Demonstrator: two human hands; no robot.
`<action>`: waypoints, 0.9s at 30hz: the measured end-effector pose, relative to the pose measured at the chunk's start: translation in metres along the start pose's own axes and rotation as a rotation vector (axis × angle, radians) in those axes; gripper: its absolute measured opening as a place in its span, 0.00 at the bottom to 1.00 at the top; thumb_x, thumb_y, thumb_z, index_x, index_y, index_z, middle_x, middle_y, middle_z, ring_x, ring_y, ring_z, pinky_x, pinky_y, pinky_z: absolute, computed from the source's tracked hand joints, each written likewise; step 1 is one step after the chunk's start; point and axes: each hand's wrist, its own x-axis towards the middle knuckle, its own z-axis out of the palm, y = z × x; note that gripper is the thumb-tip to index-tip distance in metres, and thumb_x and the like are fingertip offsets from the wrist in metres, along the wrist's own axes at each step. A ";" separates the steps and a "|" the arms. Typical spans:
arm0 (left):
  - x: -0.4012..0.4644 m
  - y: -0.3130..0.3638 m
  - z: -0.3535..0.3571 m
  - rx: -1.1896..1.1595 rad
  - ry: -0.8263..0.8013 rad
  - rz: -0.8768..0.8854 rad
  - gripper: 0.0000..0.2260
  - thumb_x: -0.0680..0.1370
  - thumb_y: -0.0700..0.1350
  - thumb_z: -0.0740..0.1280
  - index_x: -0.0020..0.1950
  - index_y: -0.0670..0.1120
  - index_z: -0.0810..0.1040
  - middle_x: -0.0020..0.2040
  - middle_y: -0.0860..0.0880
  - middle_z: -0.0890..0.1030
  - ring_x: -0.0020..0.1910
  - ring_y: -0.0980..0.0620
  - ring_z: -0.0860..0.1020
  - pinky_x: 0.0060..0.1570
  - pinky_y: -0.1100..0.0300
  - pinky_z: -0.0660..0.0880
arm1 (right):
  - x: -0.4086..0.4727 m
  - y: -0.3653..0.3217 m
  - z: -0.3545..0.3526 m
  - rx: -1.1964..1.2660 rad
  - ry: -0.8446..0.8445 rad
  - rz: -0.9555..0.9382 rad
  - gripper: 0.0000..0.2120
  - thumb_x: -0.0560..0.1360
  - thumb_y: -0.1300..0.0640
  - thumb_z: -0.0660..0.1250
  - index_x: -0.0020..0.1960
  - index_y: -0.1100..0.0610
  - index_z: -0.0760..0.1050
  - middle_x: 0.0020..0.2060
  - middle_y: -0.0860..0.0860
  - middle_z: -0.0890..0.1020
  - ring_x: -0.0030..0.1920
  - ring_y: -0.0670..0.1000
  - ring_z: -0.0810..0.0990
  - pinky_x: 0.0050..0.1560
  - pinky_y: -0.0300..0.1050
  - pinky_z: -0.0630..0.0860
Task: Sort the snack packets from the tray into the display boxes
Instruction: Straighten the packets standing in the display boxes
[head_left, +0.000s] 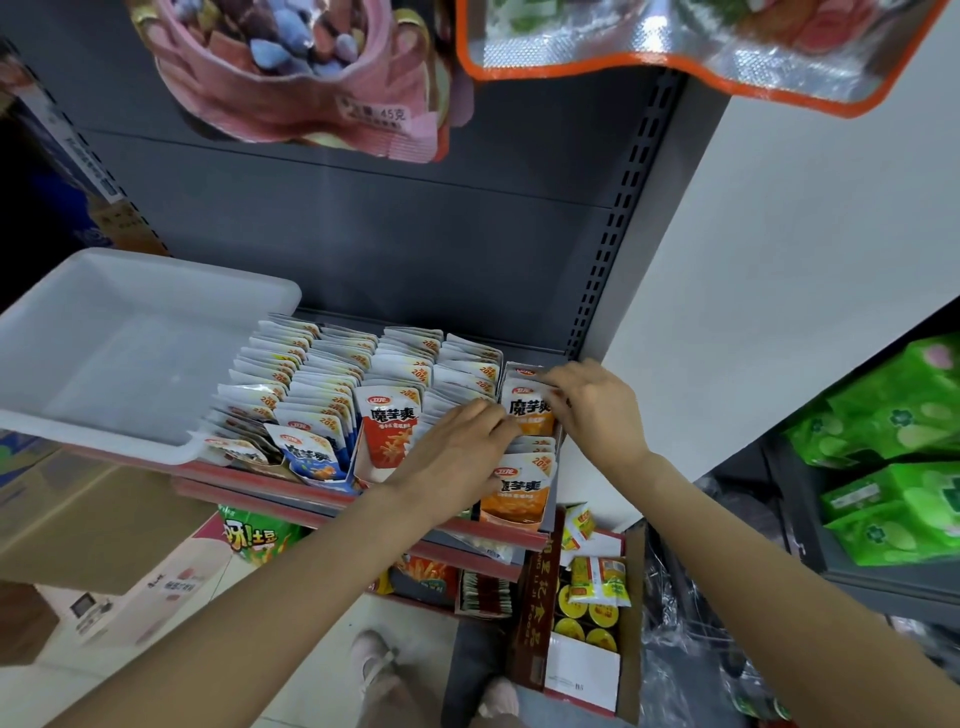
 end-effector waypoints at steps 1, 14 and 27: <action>0.000 0.000 0.000 0.000 0.000 0.000 0.25 0.78 0.49 0.63 0.73 0.47 0.60 0.68 0.50 0.64 0.68 0.52 0.59 0.67 0.61 0.55 | -0.002 0.000 0.003 -0.027 0.000 -0.018 0.07 0.68 0.61 0.75 0.44 0.57 0.80 0.36 0.52 0.81 0.35 0.54 0.78 0.31 0.42 0.73; 0.000 0.001 -0.002 -0.015 0.003 -0.005 0.25 0.78 0.48 0.64 0.73 0.46 0.61 0.68 0.49 0.64 0.68 0.51 0.59 0.67 0.60 0.57 | -0.001 0.005 0.020 -0.001 -0.144 -0.053 0.15 0.64 0.69 0.75 0.50 0.63 0.78 0.45 0.58 0.80 0.43 0.59 0.79 0.41 0.49 0.78; 0.000 0.000 0.000 -0.028 0.016 -0.006 0.25 0.78 0.48 0.63 0.73 0.47 0.61 0.68 0.49 0.64 0.68 0.52 0.60 0.66 0.61 0.58 | 0.032 -0.002 0.003 -0.246 -0.340 0.085 0.20 0.74 0.48 0.66 0.64 0.54 0.73 0.59 0.52 0.77 0.62 0.54 0.69 0.58 0.47 0.67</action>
